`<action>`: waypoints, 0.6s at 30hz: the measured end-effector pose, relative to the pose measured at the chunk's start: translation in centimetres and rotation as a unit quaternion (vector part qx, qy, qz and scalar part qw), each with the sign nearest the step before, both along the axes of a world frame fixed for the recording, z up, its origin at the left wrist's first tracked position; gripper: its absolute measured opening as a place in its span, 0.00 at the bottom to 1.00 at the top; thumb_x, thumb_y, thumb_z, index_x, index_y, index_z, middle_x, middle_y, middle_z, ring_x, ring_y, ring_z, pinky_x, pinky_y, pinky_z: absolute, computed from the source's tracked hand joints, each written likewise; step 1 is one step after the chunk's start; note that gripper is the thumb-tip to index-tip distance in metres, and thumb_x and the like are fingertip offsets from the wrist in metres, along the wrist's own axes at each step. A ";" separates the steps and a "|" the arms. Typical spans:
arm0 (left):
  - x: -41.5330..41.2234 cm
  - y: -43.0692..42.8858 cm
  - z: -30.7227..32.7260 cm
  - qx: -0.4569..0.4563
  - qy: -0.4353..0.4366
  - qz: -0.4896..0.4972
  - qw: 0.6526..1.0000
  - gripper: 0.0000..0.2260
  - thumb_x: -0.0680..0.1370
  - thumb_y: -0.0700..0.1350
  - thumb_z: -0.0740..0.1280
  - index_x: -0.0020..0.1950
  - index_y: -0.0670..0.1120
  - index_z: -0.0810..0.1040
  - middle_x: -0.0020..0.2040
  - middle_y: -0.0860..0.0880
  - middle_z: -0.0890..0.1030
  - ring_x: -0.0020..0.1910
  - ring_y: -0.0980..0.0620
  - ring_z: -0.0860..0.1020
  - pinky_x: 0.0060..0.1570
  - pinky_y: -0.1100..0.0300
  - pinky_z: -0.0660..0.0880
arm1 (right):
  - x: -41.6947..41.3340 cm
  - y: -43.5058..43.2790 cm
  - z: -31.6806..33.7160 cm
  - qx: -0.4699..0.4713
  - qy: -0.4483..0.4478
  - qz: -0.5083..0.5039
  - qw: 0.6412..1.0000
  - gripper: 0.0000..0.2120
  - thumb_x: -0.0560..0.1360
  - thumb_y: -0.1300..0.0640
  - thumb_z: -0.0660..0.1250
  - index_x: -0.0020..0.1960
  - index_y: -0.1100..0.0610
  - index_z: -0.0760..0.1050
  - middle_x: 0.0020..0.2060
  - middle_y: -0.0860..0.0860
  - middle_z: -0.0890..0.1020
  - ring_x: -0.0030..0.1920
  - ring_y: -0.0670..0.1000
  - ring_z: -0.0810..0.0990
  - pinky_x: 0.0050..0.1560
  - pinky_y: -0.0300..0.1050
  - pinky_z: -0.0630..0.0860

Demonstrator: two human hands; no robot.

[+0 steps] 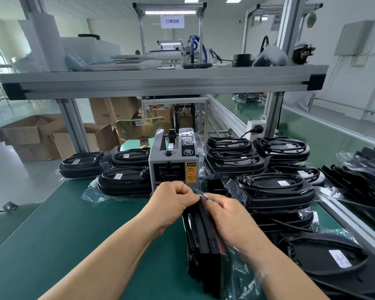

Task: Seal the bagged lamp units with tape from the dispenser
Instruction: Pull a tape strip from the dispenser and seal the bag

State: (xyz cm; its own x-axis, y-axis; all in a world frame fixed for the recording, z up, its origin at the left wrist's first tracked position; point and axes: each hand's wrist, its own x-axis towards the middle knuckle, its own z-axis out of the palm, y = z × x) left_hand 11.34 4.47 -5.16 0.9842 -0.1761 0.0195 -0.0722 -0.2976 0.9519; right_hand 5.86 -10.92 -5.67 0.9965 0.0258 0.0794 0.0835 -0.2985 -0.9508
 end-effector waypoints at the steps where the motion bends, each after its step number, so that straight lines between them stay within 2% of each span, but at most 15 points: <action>1: 0.0 0.0 0.0 -0.005 -0.003 -0.002 1.000 0.12 0.73 0.45 0.75 0.31 0.52 0.80 0.29 0.57 0.78 0.29 0.61 0.74 0.34 0.65 0.71 | 0.0 0.0 0.0 0.004 0.000 0.001 1.000 0.11 0.82 0.50 0.61 0.53 0.45 0.83 0.42 0.42 0.86 0.43 0.38 0.82 0.37 0.26 0.72; 4: -0.1 0.1 -0.2 -0.052 0.014 -0.005 0.999 0.10 0.74 0.43 0.74 0.32 0.49 0.81 0.27 0.57 0.76 0.26 0.63 0.72 0.30 0.71 0.69 | -0.1 -0.1 0.0 0.012 0.002 0.004 1.000 0.11 0.82 0.49 0.60 0.53 0.43 0.83 0.42 0.41 0.86 0.43 0.41 0.83 0.36 0.27 0.73; 7: -0.2 0.2 -0.2 -0.096 0.046 -0.007 0.994 0.09 0.75 0.43 0.73 0.34 0.48 0.82 0.27 0.54 0.74 0.26 0.59 0.68 0.32 0.67 0.69 | -0.1 -0.1 -0.2 0.010 0.005 0.004 1.000 0.12 0.82 0.47 0.60 0.53 0.42 0.82 0.43 0.45 0.86 0.45 0.46 0.83 0.39 0.34 0.76; 14: 0.0 0.4 0.7 -0.081 0.060 -0.040 0.994 0.09 0.76 0.39 0.72 0.35 0.46 0.81 0.28 0.54 0.76 0.23 0.61 0.69 0.28 0.70 0.69 | -0.2 0.1 0.2 0.021 0.003 0.004 1.000 0.11 0.82 0.48 0.61 0.51 0.41 0.82 0.42 0.37 0.85 0.44 0.38 0.82 0.35 0.25 0.72; 16: 0.1 0.3 0.8 -0.079 0.057 -0.044 0.994 0.11 0.76 0.38 0.71 0.34 0.46 0.80 0.26 0.55 0.77 0.23 0.63 0.70 0.26 0.71 0.68 | -0.3 0.2 0.1 0.019 0.000 0.003 1.000 0.11 0.82 0.48 0.61 0.49 0.40 0.82 0.42 0.37 0.85 0.44 0.38 0.82 0.35 0.25 0.72; 18: 0.1 0.3 0.8 -0.069 0.052 -0.045 0.995 0.12 0.76 0.39 0.72 0.33 0.47 0.79 0.27 0.56 0.77 0.23 0.64 0.71 0.28 0.70 0.68 | -0.2 0.2 0.0 0.020 0.001 0.002 1.000 0.12 0.82 0.48 0.61 0.50 0.41 0.82 0.42 0.39 0.86 0.44 0.41 0.83 0.38 0.29 0.76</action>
